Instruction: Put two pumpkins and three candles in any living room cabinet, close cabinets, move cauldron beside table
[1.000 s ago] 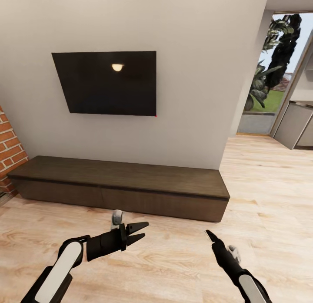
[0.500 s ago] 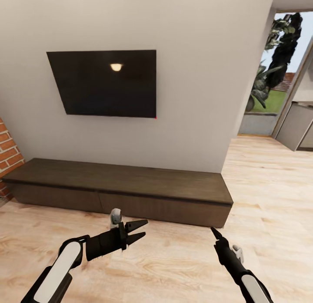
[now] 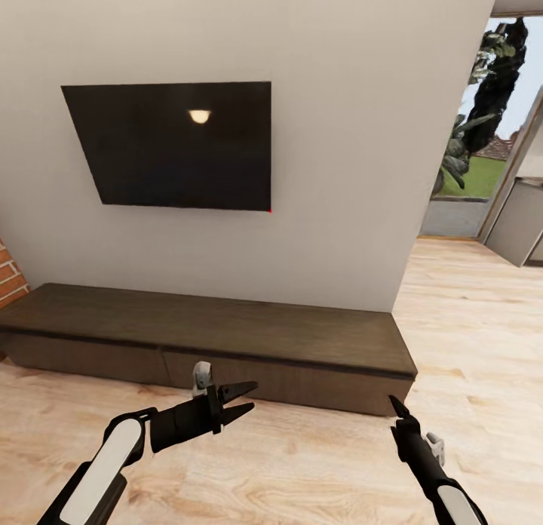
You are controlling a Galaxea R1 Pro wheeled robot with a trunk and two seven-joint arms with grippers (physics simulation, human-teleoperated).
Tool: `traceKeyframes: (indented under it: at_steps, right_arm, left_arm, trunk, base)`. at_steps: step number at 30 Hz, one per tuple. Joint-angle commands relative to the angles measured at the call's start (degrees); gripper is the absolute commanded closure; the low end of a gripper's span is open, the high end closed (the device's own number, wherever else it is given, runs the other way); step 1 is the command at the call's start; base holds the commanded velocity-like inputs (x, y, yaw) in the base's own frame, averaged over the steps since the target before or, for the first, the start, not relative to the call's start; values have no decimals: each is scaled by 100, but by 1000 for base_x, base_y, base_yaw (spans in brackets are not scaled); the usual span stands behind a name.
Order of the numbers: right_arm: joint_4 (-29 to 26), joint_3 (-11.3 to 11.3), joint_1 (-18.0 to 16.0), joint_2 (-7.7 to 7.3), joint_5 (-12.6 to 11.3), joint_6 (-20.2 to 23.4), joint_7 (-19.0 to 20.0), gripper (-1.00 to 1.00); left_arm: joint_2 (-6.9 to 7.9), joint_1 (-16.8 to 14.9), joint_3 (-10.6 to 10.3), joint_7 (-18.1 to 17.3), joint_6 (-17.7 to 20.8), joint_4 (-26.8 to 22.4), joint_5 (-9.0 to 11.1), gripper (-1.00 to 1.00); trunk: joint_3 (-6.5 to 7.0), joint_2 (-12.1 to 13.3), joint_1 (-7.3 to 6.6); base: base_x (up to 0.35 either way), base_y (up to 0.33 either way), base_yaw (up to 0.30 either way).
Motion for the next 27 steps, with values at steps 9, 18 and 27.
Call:
traceKeyframes:
  at_steps: [9, 18, 27]
  right_arm:
    - [319, -134, -7, -10, -58, 58, 91, -100]
    - [323, -128, -6, -13, -40, 54, 173, -100]
    - [283, -115, -4, -12, 26, 31, 382, -100]
  left_arm:
    - [-20, -3, -46, -40, -4, -7, -60, -100]
    - [-24, 2, -49, -40, -2, -47, -37, -100]
    - [-24, 2, -40, -40, -3, -1, -26, -100]
  trunk:
    - [-5, -2, 2]
    - [-77, -163, 89]
    - [-239, -524, 287]
  base:
    - [38, 0, 0]
    - [1, 0, 0]
    - [0, 0, 0]
